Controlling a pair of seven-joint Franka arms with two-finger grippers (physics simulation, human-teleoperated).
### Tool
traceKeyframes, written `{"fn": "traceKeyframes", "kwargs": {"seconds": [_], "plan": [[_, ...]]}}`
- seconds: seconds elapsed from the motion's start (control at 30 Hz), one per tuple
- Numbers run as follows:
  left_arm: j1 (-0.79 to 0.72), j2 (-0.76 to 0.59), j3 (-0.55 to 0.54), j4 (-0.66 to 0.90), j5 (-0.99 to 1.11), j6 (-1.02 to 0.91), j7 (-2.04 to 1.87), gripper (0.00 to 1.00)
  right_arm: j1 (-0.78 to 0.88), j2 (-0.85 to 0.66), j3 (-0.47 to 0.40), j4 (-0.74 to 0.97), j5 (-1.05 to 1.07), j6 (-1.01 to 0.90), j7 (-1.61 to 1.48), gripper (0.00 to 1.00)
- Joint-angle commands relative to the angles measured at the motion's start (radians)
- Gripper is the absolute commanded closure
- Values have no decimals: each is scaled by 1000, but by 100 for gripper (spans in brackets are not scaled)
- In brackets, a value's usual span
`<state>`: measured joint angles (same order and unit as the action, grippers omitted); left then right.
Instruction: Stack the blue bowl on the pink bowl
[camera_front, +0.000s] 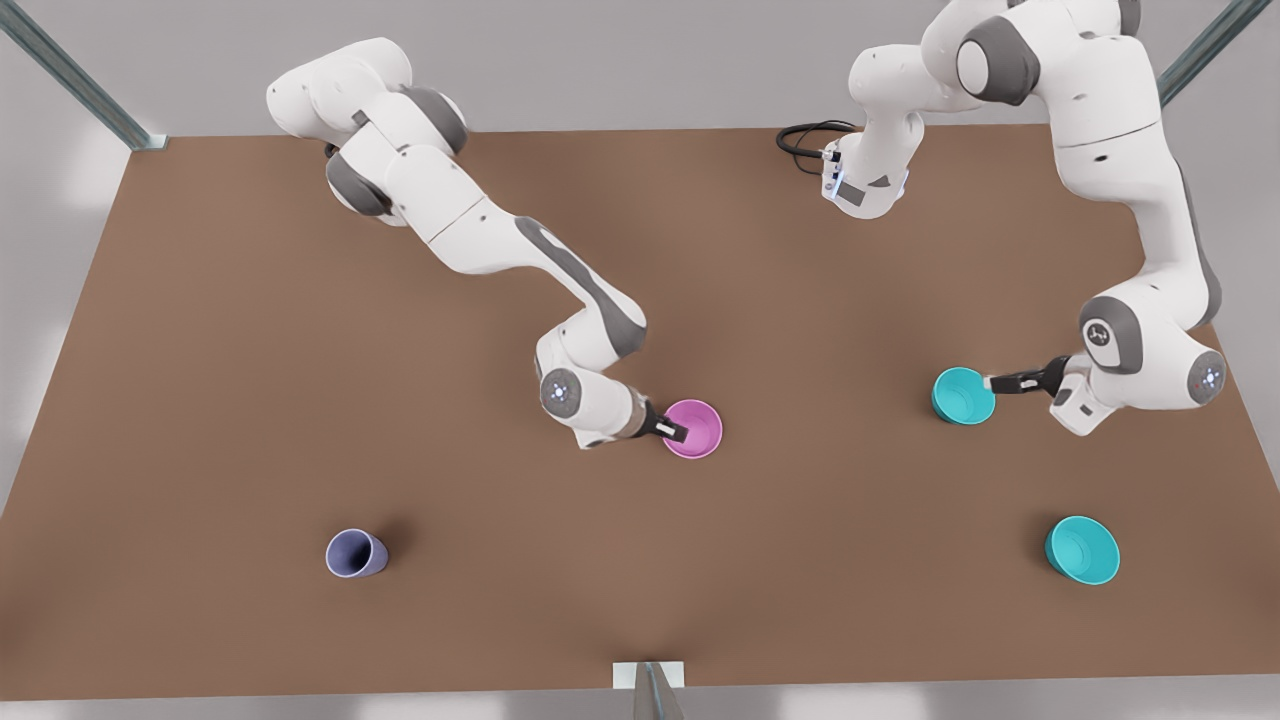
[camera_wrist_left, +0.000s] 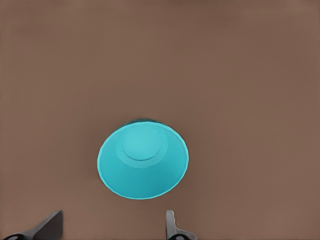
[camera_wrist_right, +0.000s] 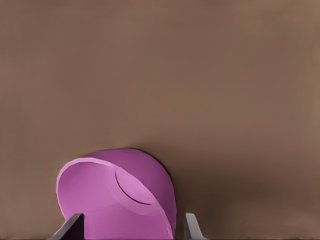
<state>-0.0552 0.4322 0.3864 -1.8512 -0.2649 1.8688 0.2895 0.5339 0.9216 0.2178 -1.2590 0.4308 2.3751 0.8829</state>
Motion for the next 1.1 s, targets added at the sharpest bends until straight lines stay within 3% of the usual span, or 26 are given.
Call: {"fn": "traceKeyframes", "kwargs": {"seconds": [0.0, 0.13, 0.17, 0.23, 0.27, 0.3, 0.4, 0.5, 0.53, 0.57, 0.6, 0.77, 0.93, 1.0, 1.07], "plan": [[3, 17, 0, -8, -80, 240, 365, 0, -31, -52, -1, -5, 2, -157, 306, 0], [5, 57, 0, -51, -94, 225, 370, 0, -307, -174, -3, -10, -35, -749, 99, 0], [5, 65, 0, -51, -94, 225, 370, 0, -393, -205, 0, -13, -135, -921, -2, 0], [5, 91, 0, -51, -94, 230, 370, 0, -595, -443, -1, -11, -421, -1290, -614, 0], [11, 98, 0, -51, -94, 230, 370, 0, -632, -516, -1, -4, -535, -1338, -832, 0], [12, 105, 0, -51, -94, 230, 372, 0, -643, -601, -9, 0, -639, -1364, -1038, 0], [12, 125, 0, -79, -92, 224, 373, 0, -657, -829, 0, 6, -616, -1353, -1059, 0], [11, 137, 0, -91, -92, 227, 372, 0, -657, -869, 0, -17, -616, -1318, -1053, 0], [11, 140, 0, -89, -94, 225, 369, 10, -664, -872, 0, -48, -601, -1312, -1052, 0], [11, 141, -1, -89, -94, 224, 365, 34, -664, -868, 0, -56, -590, -1314, -1050, 0], [11, 145, -1, -89, -96, 225, 365, 49, -664, -862, 0, -59, -590, -1315, -1050, 0], [11, 145, -3, -89, -97, 207, 365, 79, -664, -853, 0, -56, -589, -1323, -1047, 0], [9, 120, -7, -76, -97, 153, 346, 79, -664, -851, -1, -51, -590, -1323, -1049, 0], [-21, 51, -64, -25, -97, 60, 153, 79, -664, -853, -1, -51, -590, -1324, -1049, 0], [-117, 105, -184, 262, -128, -252, -314, 79, -664, -851, -1, -51, -590, -1326, -1050, 0]]}}
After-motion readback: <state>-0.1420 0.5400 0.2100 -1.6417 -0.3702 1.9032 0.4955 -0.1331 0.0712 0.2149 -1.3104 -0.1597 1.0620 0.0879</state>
